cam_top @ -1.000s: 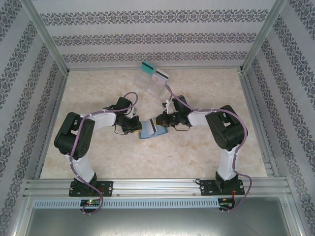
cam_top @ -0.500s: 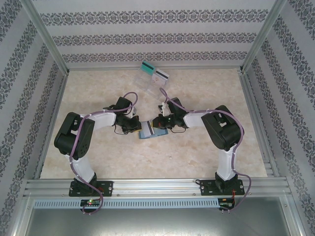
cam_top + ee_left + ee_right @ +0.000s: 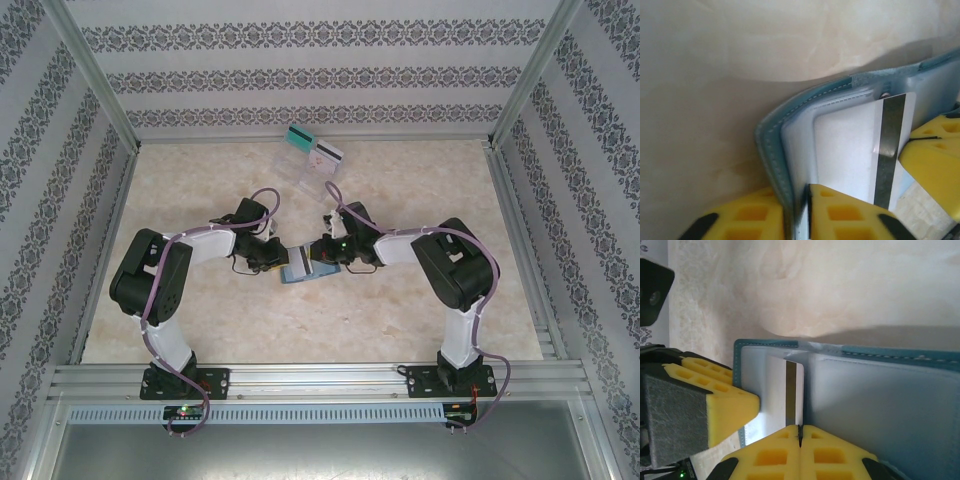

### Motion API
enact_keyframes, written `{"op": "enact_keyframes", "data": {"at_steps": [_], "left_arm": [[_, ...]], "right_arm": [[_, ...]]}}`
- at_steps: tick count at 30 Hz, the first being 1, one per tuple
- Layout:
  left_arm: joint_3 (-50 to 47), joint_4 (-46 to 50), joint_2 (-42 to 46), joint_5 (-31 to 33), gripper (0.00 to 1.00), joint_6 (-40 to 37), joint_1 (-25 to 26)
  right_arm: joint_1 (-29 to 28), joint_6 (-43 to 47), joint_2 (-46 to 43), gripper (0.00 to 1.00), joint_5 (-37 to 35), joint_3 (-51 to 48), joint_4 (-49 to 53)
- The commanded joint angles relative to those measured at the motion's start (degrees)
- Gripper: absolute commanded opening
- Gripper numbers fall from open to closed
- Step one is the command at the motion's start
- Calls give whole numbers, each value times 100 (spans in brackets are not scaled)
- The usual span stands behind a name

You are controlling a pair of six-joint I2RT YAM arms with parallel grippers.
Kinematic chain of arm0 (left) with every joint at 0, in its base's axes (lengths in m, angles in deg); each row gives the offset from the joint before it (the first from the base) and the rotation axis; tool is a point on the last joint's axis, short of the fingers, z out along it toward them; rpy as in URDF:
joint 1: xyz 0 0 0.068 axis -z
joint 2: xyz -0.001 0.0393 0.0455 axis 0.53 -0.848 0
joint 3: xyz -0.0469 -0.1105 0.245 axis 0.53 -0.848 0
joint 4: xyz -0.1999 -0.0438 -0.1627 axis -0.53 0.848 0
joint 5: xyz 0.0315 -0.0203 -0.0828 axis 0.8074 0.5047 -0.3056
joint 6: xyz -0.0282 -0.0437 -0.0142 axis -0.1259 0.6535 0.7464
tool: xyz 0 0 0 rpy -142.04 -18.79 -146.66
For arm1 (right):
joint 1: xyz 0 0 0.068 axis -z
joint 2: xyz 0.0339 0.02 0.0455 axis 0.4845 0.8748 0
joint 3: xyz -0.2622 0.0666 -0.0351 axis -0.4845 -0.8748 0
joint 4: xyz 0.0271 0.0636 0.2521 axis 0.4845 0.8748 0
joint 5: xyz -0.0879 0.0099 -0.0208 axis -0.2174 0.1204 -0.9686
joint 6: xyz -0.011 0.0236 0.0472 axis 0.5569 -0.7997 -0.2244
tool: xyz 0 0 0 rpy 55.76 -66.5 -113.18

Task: Put the credit cards into the card holder
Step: Insert the credit card into the card slot.

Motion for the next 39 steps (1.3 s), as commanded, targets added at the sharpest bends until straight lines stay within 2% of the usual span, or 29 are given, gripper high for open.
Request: {"op": "enact_keyframes", "data": {"at_steps": [1,8,15,19,24,34,39], "left_arm": [[-42,282,-5,158,25,-66,-37],[-99,223,6,123,36,-29,-41],[-83,185,-22,107,37,-6,-36],[-111,253,19,142,37,-29,-38],[-101,583,259,367,40,-146,-44],[227,1345,808,781,44,-380,-131],[706,1656,842,968,45,-551,-263]], "right_arm": [[-211,11,199,0,47,229,30],[-451,315,341,0,-195,358,434],[-525,375,455,0,-117,513,532],[-452,374,234,0,-144,434,593],[-323,811,-299,15,-428,559,1361],[-133,1114,-785,23,-505,691,1904],[29,1131,-1155,23,-549,378,2064]]}}
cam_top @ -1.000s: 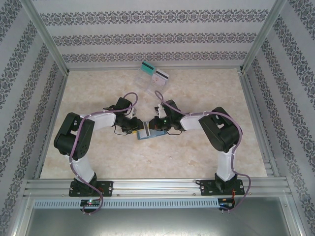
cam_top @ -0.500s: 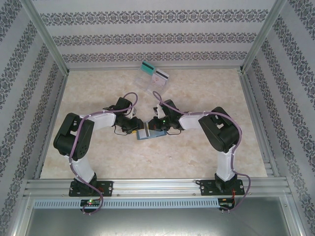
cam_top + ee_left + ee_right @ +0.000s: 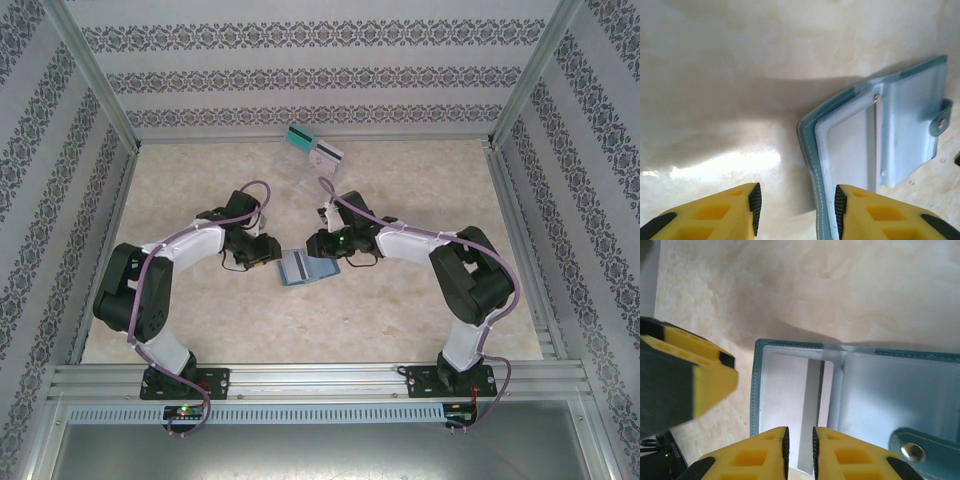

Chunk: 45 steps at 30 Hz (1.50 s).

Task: Put the credit cards into the card holder
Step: Insert the credit card into the card slot, then rotate the card holder at the center of the table.

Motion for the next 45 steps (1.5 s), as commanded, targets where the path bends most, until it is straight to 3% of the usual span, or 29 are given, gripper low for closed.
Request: {"op": "enact_keyframes", "data": {"at_steps": [1,9,17,24,29,38,45], "left_arm": [[527,421,24,250,44,-311,-128],[1959,765,-1206,120,36,-748,-127],[1082,357,-1122,-254,17,-602,-104],[-75,-225,-539,-524,16,-123,116],[-348,-501,-289,-467,15,283,534],[-90,-1253,-738,-345,15,1032,1500],[196,-1065,-676,-176,16,1075,1692]], "right_arm": [[126,116,-468,22,-94,-279,259],[66,-21,-941,16,47,-1055,457],[-69,-193,-411,15,-118,-1228,61],[-19,-15,244,14,-344,-534,92],[53,195,582,14,-325,41,230],[352,810,735,16,-128,473,908],[939,1113,456,23,-217,440,1228]]}}
